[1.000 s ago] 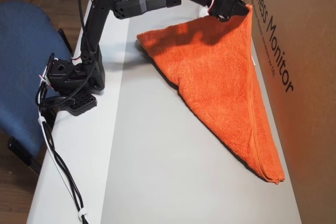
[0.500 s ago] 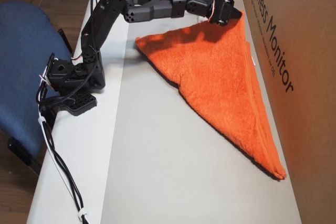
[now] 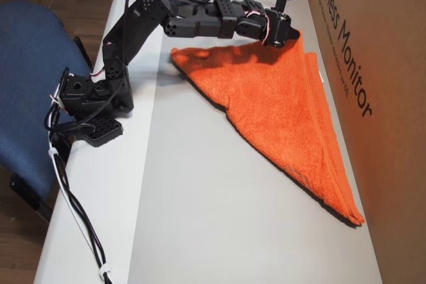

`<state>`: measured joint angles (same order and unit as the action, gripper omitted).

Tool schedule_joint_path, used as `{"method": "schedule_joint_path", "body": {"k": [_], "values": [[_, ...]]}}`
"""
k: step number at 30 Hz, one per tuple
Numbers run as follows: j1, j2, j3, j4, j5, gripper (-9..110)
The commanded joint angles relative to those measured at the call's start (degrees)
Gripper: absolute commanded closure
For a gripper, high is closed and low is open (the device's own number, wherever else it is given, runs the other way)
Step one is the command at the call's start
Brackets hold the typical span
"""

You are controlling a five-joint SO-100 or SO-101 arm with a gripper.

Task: Fold the blanket.

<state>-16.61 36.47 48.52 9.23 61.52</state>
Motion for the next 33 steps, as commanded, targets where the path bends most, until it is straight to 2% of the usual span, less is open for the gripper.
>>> {"method": "schedule_joint_path", "body": {"k": [1,11,17,23,33], "values": [[-0.4,0.0,-3.3,-1.8,-0.4,102],[-0.4,-4.9,-8.3,-0.8,0.0,101],[-1.0,-5.3,-7.5,-0.8,0.2,87],[-1.5,-5.3,-7.4,-0.8,0.3,87],[-3.5,-1.7,-6.2,0.4,13.3,87]]}}
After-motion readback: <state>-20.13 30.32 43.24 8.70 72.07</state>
